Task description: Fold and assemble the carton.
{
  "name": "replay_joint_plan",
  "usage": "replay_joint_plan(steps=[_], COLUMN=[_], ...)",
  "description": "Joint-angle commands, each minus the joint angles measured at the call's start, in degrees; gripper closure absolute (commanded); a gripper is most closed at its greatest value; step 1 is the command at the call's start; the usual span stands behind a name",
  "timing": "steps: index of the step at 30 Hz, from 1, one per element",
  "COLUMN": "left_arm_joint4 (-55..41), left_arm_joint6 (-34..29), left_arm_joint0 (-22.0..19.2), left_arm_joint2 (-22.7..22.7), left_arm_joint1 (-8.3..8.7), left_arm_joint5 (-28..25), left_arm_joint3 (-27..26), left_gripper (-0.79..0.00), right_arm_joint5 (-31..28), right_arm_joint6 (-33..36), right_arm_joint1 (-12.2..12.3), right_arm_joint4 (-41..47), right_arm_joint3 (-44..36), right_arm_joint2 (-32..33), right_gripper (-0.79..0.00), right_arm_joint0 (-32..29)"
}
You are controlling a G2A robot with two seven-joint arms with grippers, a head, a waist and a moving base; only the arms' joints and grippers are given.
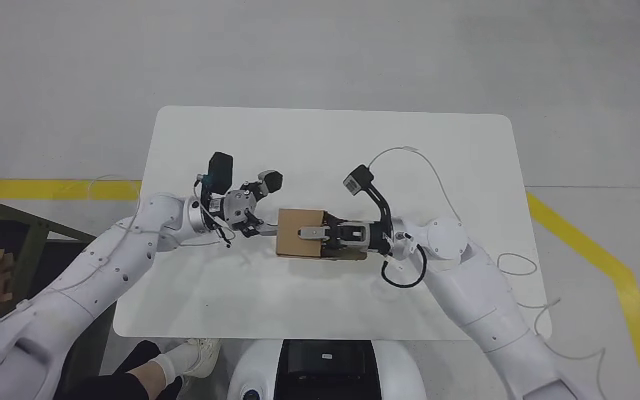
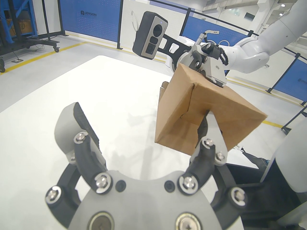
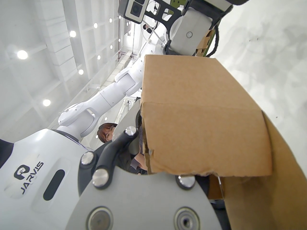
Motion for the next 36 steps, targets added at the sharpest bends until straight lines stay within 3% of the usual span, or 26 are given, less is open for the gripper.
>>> replay_joint_plan(steps=[1, 13, 25, 30, 36], left_arm_joint4=[0.3, 0.8, 7.1, 14.3, 17.9], left_arm_joint6=[0.2, 1.4, 0.8, 2.1, 3.1], left_arm_joint0=[-0.1, -0.3, 0.8, 1.4, 1.5], left_arm_joint2=[0.1, 0.0, -1.0, -0.9, 0.2], left_arm_joint1=[0.03, 0.52, 1.29, 0.41, -2.02], left_arm_joint5=[0.0, 0.0, 0.0, 1.3, 2.3], left_arm_joint3=[0.0, 1.3, 3.8, 4.9, 7.0], left_gripper=[-0.785, -0.785, -0.785, -0.785, -0.785], right_arm_joint5=[0.0, 0.4, 3.2, 3.0, 0.5], right_arm_joint6=[0.0, -0.6, -3.2, -3.1, -1.1], right_arm_joint1=[0.0, 0.0, -0.6, -1.5, -2.7], right_arm_joint4=[0.0, -0.8, -4.8, -4.3, -4.2], right_arm_joint3=[0.1, 1.1, 9.4, 14.6, 20.2], right_arm_joint2=[0.0, 0.2, -1.5, -3.4, -5.9], right_gripper=[0.0, 0.0, 0.0, 0.0, 0.0], right_arm_joint0=[0.0, 0.3, 3.4, 5.4, 8.1])
